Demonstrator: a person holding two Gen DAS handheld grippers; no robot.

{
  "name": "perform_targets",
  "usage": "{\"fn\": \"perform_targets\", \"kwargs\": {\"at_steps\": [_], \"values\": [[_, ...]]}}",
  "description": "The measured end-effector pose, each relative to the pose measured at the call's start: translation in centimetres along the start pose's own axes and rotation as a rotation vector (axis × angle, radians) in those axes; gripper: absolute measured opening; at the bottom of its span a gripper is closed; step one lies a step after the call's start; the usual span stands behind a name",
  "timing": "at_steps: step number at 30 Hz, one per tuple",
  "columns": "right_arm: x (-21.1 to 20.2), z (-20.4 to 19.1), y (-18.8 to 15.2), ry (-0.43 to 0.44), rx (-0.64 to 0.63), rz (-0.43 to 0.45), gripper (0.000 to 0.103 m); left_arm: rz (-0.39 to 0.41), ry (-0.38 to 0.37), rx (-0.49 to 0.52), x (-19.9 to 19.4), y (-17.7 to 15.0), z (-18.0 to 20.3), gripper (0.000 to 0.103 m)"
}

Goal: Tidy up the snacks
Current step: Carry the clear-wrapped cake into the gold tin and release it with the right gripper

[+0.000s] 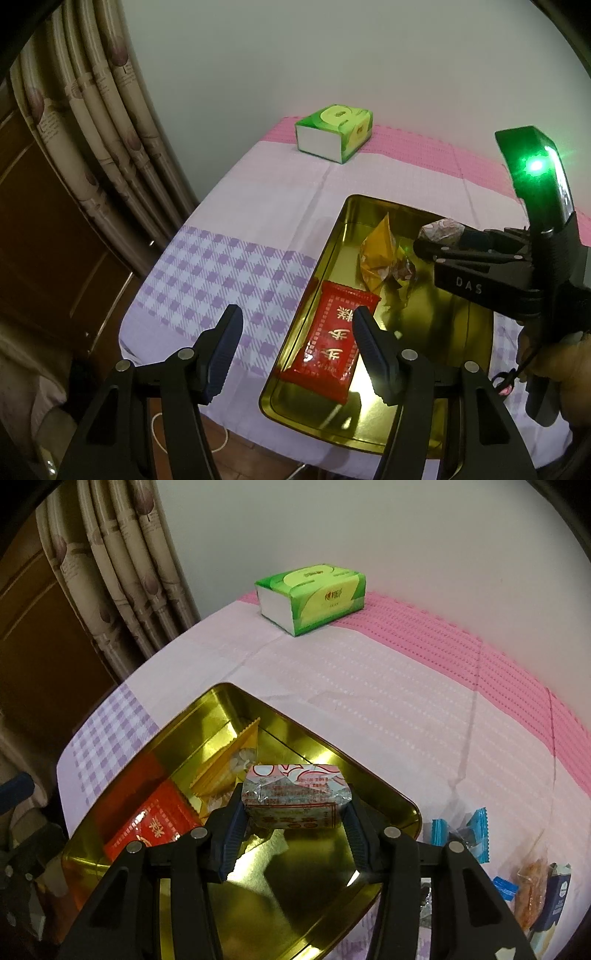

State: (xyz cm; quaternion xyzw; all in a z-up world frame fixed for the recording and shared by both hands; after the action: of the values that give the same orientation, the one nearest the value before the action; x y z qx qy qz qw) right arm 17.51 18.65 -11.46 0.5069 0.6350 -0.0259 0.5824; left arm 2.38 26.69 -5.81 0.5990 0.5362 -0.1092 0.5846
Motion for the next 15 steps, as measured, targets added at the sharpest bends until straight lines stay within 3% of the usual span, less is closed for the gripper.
{"fn": "perform_targets", "kwargs": {"at_steps": [7, 15], "values": [[-1.3, -0.3, 0.9, 0.014, 0.006, 0.053, 0.050, -0.004, 0.005, 0.014, 0.1, -0.1, 0.2, 0.064], [-5.7, -1.0, 0.4, 0.039, 0.020, 0.157, 0.052, 0.008, 0.012, 0.029, -0.1, -0.1, 0.2, 0.065]]}}
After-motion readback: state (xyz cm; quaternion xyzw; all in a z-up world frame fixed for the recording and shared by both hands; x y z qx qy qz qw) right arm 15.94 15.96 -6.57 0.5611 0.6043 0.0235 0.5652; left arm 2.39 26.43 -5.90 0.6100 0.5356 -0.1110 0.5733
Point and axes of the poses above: each gripper's, at about its wrist camera, not at the fingertips, and x roughly the way its jaws point, z to its right, y to its top, the point moved 6 cm from there along x, roughly the way its jaws point, and after that the axes turned 14 degrees about y, right-handed, at the moved point
